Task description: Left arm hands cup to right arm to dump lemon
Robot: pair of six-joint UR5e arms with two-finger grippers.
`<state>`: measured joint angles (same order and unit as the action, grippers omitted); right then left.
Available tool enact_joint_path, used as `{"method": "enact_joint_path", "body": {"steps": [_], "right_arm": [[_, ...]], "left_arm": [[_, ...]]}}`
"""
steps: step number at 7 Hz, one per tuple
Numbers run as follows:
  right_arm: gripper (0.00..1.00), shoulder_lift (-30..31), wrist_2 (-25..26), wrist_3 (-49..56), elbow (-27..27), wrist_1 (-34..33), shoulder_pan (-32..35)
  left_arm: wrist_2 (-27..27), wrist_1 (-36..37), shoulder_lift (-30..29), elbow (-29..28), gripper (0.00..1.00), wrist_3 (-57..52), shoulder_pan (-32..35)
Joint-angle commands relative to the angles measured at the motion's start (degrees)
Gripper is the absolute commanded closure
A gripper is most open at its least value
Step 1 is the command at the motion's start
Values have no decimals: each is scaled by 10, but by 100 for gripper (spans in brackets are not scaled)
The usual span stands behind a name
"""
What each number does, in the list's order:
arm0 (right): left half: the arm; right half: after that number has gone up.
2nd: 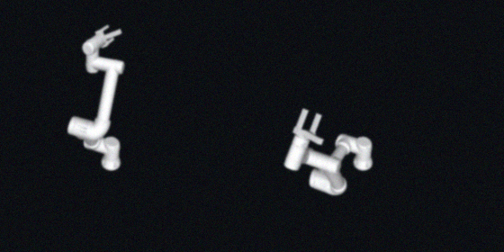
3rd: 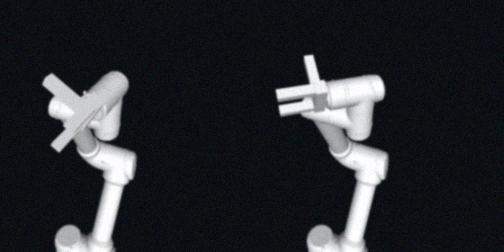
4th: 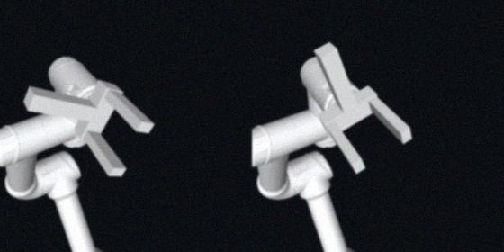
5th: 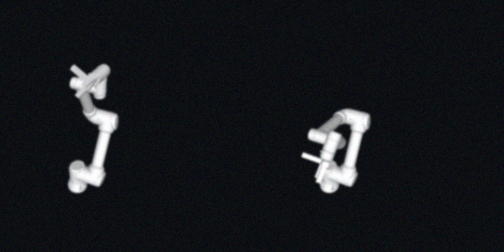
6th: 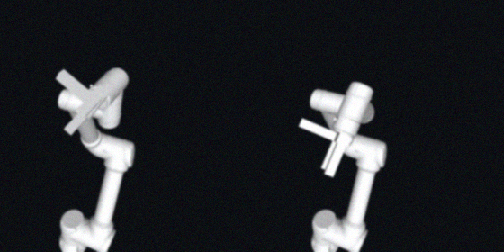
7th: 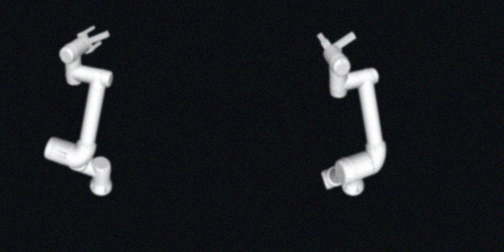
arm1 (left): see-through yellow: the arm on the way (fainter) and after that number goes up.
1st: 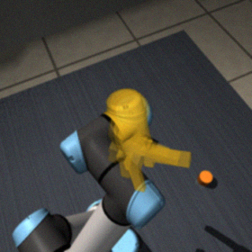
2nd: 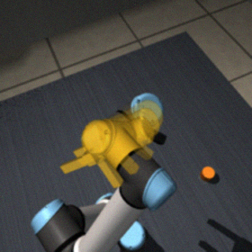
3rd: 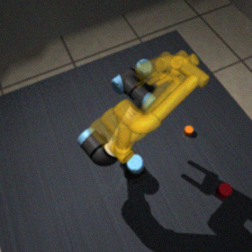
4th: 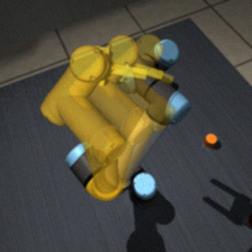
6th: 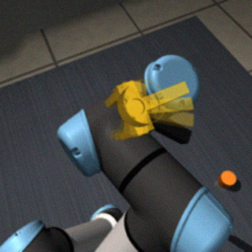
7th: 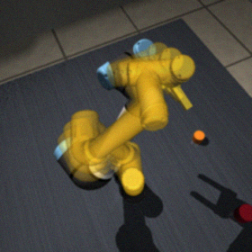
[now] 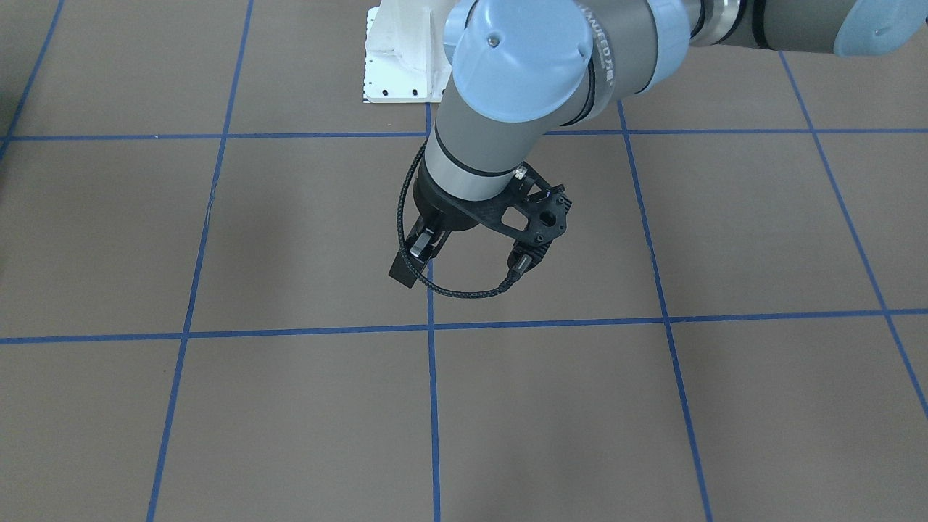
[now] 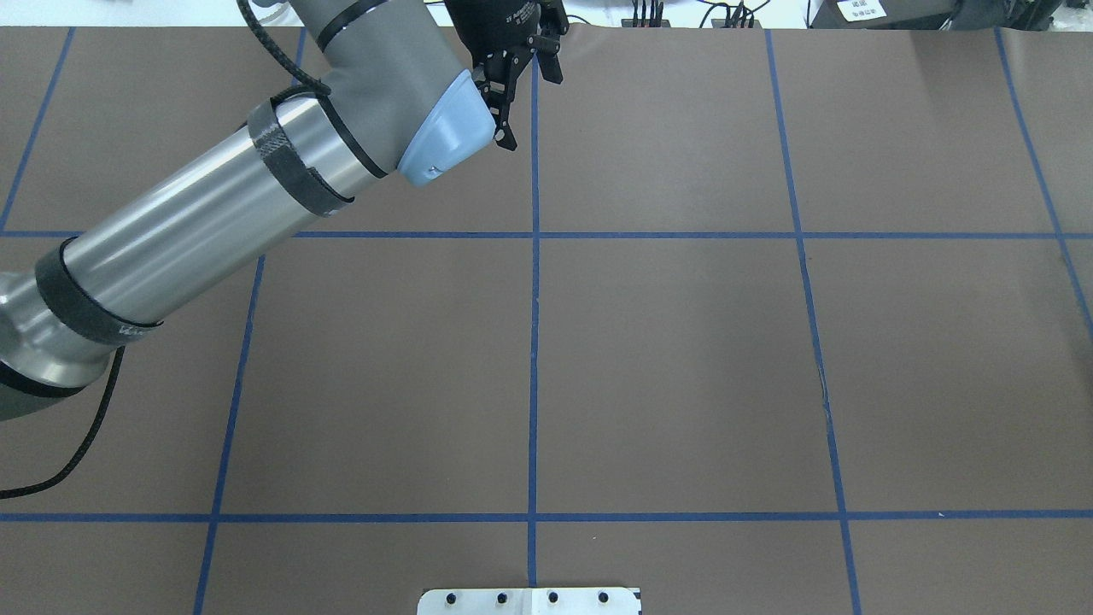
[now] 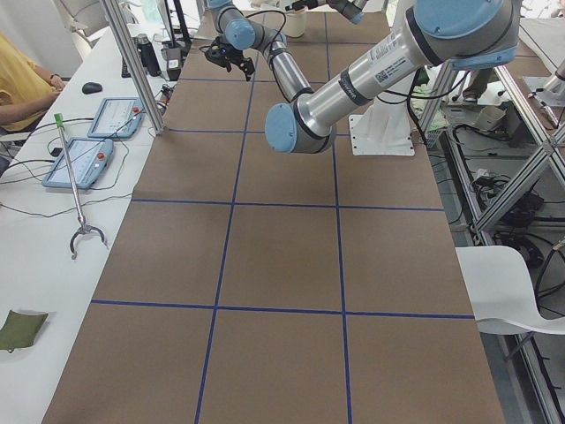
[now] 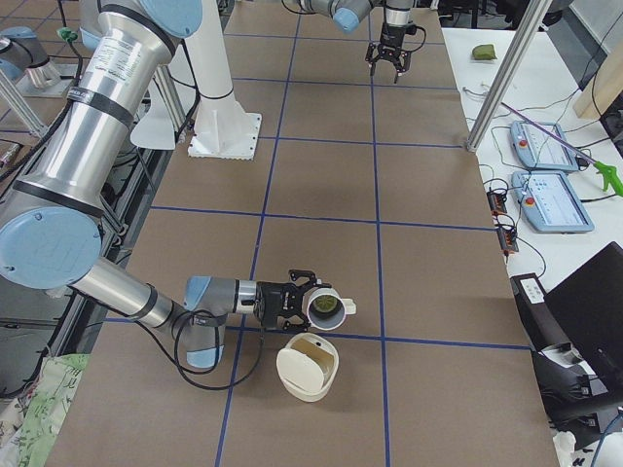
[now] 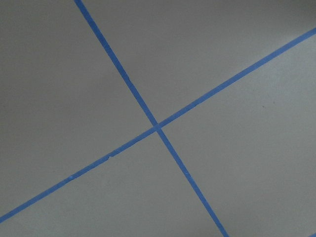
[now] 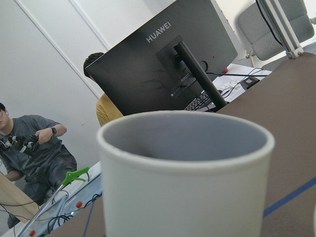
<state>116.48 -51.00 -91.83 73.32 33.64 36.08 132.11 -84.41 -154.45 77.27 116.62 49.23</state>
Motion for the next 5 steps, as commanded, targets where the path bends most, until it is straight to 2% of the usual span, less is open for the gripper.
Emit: {"method": "enact_joint_path", "body": {"steps": [1,2,5], "right_arm": [[80,0,-2,-138,-30,64,0],[80,0,-2,-197,-54,112,0],[78,-5,-2,-380,-73,154,-1]], "left_arm": [[-5,1,-3,1,0,0,0],[-7,2,-2,1,0,0,0],[-15,6,-18,7,0,10,-3]]}}
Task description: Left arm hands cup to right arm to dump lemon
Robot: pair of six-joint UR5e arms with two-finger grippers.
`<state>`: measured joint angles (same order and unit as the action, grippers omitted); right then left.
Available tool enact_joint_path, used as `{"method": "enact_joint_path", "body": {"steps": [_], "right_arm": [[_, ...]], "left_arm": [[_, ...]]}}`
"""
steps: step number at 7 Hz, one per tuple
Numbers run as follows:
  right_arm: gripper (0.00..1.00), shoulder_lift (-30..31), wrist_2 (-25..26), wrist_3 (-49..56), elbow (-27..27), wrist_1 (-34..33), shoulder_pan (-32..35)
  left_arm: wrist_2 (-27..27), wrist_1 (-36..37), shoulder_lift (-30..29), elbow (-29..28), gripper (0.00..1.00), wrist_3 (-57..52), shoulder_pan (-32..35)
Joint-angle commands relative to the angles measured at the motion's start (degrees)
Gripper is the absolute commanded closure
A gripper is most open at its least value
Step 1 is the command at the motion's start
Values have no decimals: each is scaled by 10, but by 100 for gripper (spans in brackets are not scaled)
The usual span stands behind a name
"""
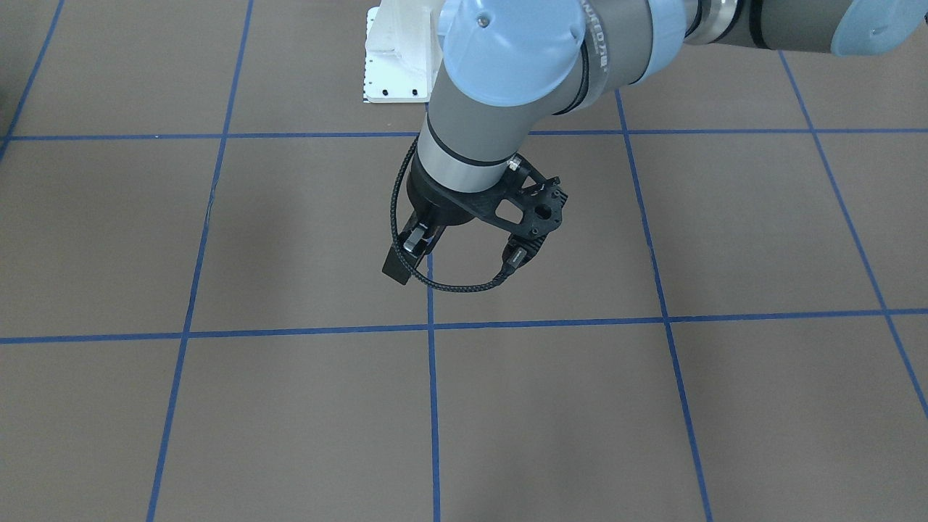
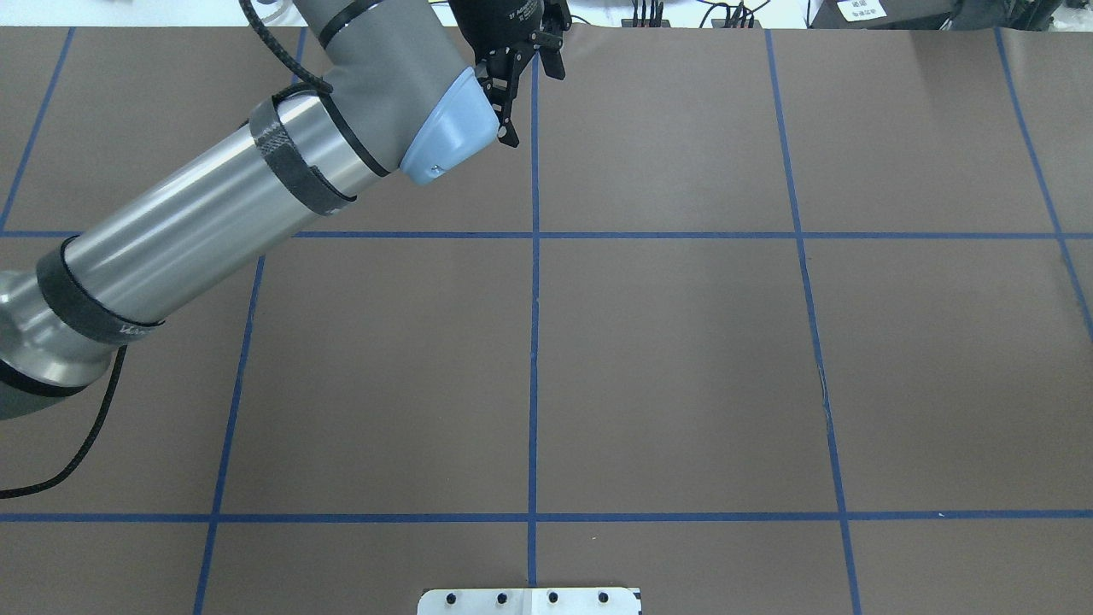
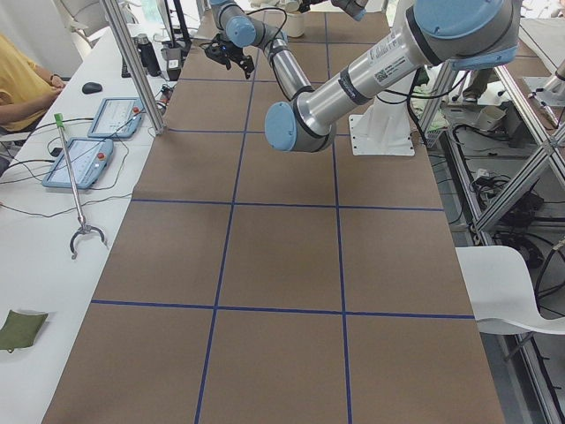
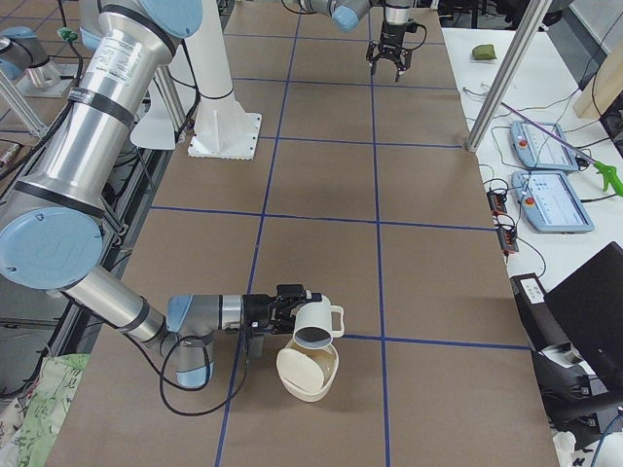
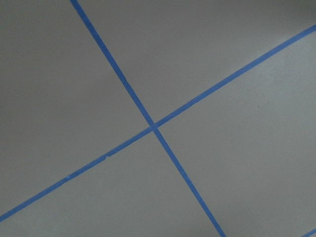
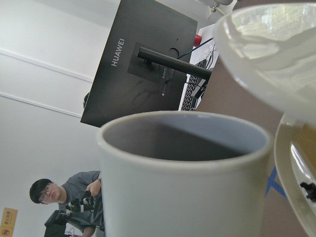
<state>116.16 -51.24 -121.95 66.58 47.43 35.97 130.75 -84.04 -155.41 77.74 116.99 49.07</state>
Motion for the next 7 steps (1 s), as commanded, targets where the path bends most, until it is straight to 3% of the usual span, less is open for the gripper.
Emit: {"method": "enact_joint_path", "body": {"steps": [1,5,7], "right_arm": [[79,-7,-1,-97,-20,27,0],[79,-8,3,-252,-38,101,2],[79,-10,3,-296,-40,124,3]], "left_arm": [[-1,5,-15,2,0,6,-1],[-16,12,-29,6,0,3,6],[-46,69,-35,43,0,-7,11]]}}
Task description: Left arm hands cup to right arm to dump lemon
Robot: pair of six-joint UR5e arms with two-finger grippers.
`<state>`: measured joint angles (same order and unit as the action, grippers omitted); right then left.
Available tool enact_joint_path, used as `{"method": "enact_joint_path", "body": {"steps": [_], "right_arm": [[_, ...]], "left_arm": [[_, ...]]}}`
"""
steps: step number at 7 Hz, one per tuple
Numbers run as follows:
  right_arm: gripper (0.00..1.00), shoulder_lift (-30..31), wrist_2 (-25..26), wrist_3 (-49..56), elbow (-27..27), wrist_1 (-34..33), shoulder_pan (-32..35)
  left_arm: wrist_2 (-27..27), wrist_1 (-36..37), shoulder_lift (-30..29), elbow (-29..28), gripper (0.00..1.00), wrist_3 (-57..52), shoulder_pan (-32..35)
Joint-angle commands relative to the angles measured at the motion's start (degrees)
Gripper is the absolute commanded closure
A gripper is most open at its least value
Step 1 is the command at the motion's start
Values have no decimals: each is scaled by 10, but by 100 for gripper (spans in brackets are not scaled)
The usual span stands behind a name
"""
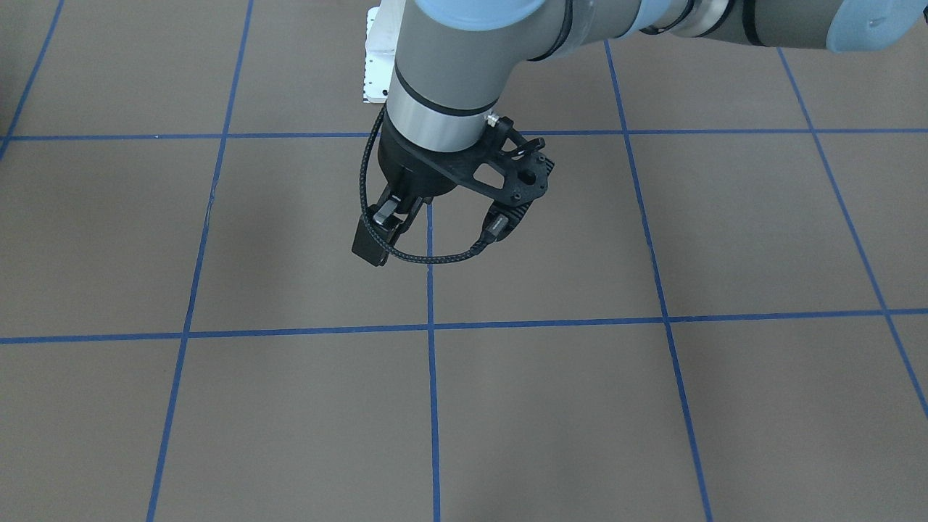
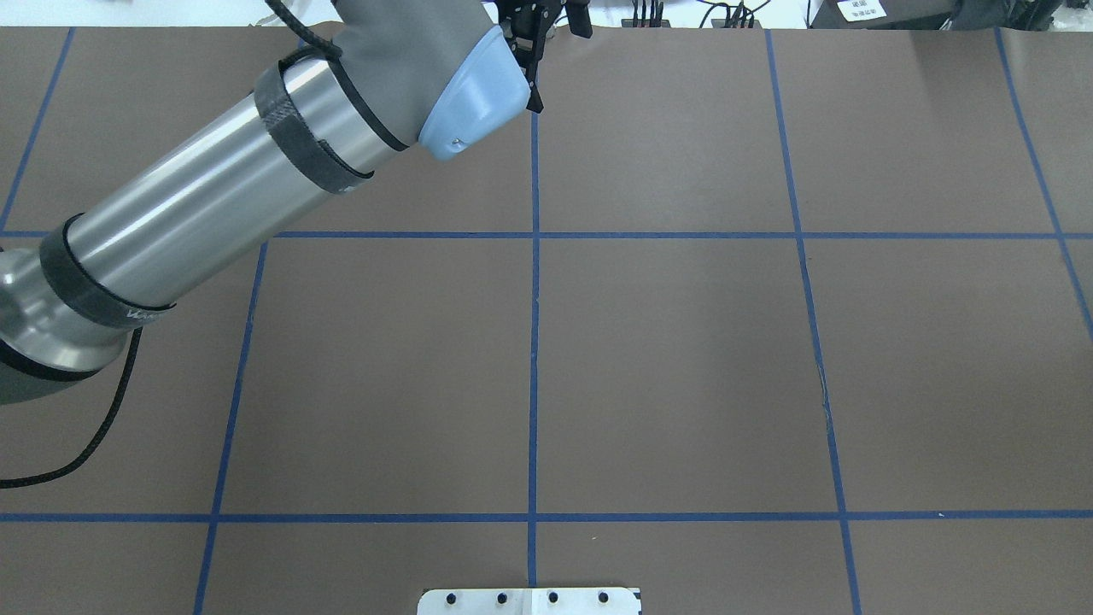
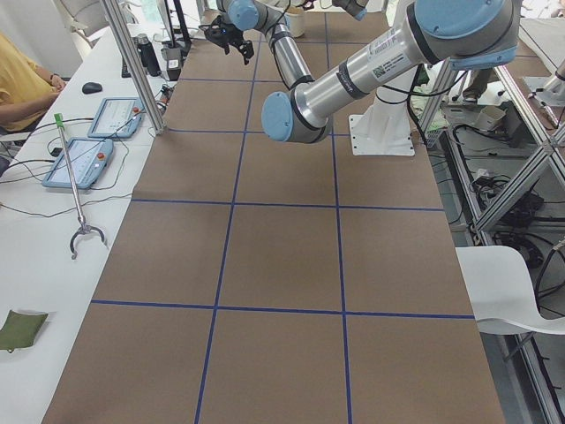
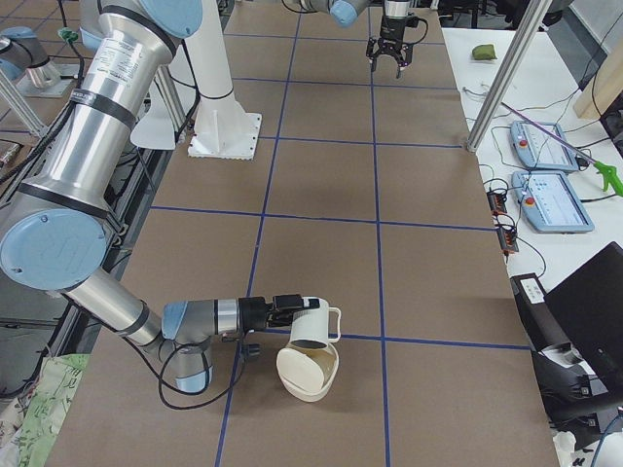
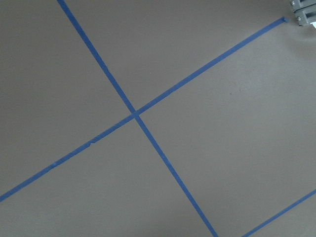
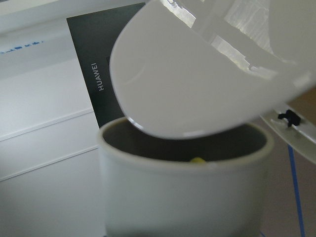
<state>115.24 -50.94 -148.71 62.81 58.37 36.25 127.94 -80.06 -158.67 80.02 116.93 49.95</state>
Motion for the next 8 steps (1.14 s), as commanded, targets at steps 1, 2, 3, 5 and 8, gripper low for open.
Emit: {"method": "enact_joint_path", "body": {"steps": [1,2,3,5,8], "right_arm": [[79,0,0,-47,-3,18,0],[79,2,0,-81,-3,27,1],[79,3,1,-106,-5,33,1],[78,-12,1,-142,-13,36,14],[77,-22,1,-197,-15,34,40]], "left_arm": [[-21,32,-1,21,0,-20,6],[-29,32,-1,21,0,-21,2],[-33,32,-1,23,0,-21,2],[-42,32,-1,24,0,-24,3],[-51,32,-1,24,0,-25,2]]}}
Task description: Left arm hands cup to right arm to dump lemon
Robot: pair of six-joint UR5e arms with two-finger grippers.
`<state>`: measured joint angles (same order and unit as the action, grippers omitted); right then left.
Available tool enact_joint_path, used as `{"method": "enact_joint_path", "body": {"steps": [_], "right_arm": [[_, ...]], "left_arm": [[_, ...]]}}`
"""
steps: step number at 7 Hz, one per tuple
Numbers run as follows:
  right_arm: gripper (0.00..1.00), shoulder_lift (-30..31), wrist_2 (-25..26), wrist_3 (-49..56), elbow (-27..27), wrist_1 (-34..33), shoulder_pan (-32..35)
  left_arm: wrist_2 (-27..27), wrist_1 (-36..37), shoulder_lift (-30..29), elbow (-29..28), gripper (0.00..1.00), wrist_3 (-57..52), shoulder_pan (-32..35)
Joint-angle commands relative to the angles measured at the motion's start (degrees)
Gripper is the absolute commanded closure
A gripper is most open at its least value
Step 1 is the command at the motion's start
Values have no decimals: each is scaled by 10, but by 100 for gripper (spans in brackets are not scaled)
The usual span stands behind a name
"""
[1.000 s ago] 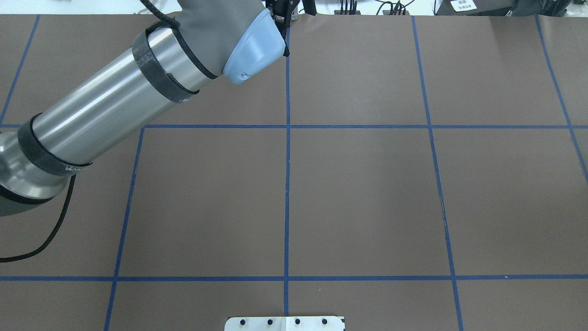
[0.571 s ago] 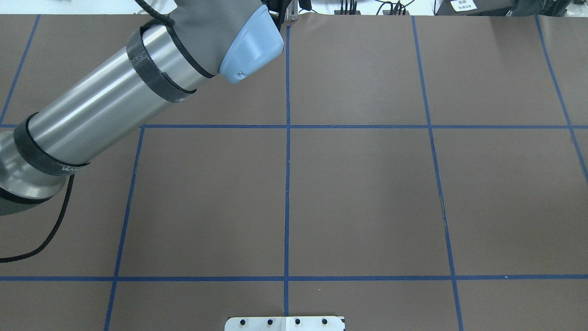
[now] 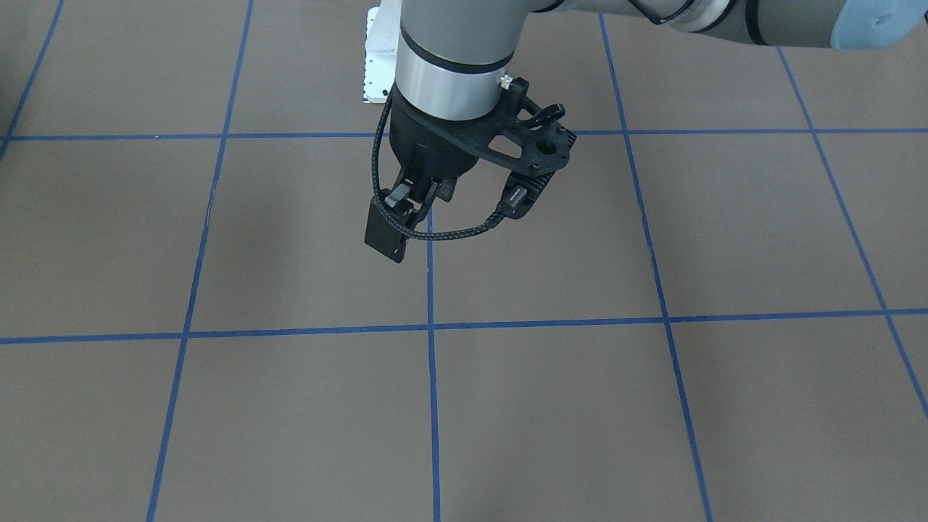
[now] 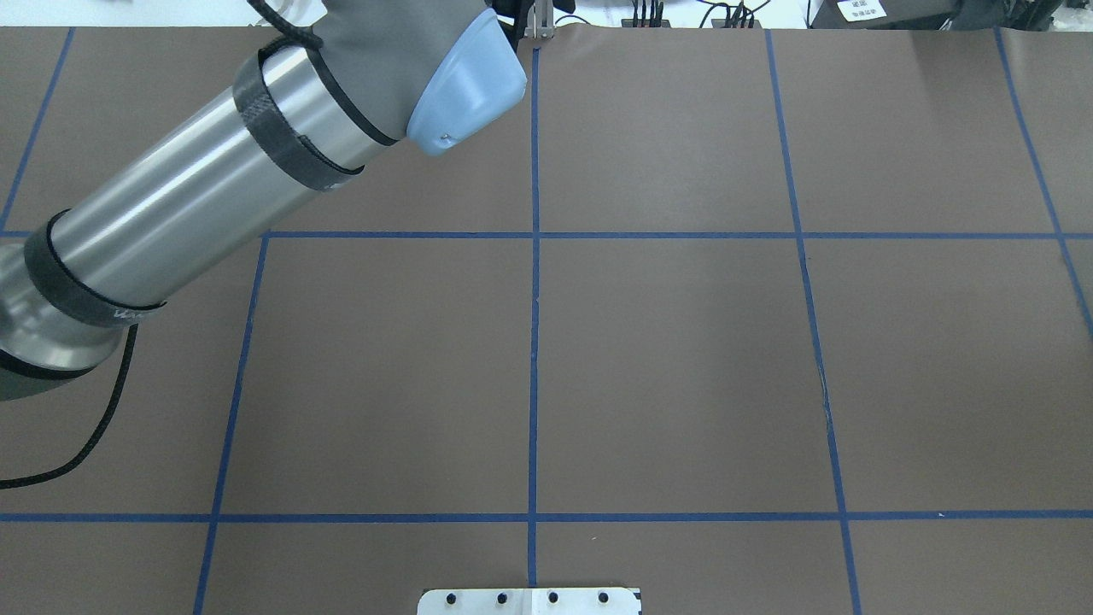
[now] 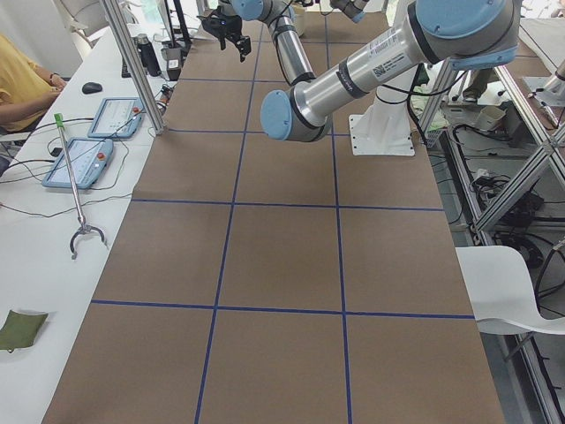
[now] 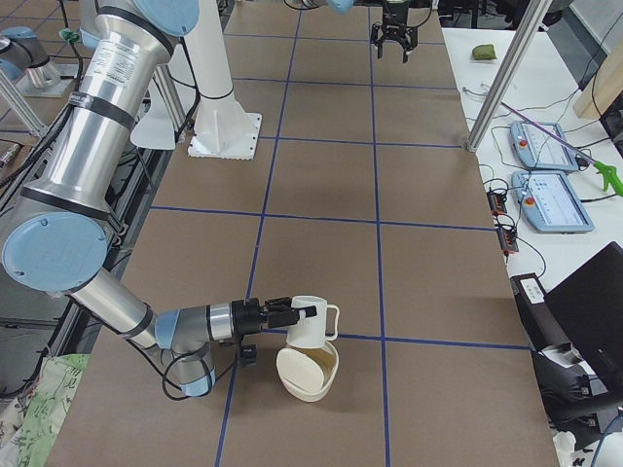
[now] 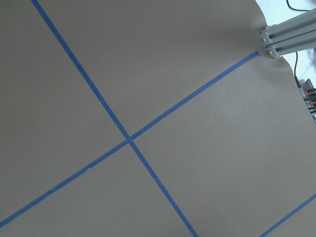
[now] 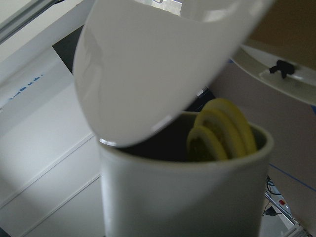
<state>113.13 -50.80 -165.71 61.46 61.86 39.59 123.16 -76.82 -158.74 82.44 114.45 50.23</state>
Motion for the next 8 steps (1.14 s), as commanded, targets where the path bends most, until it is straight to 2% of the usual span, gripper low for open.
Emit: {"method": "enact_joint_path", "body": {"steps": [1,3,5,7,8], "right_arm": [[77,-3,-1,-43,-6,0,8],[77,0,-2,-88,-13,0,12],[77,-3,-3,-86,-13,-3,11],[71,2,-40,-64,11,-37,11],[69,3,-40,-11,47,-85,11]], "left_arm": [[-11,0,-2,1,0,-1,-1],[-25,22,-17,2,0,-1,-1],[-28,30,-18,1,0,-14,-6],[-31,29,-14,-3,0,-17,-10],[-34,30,-14,-3,0,-17,-14]]}}
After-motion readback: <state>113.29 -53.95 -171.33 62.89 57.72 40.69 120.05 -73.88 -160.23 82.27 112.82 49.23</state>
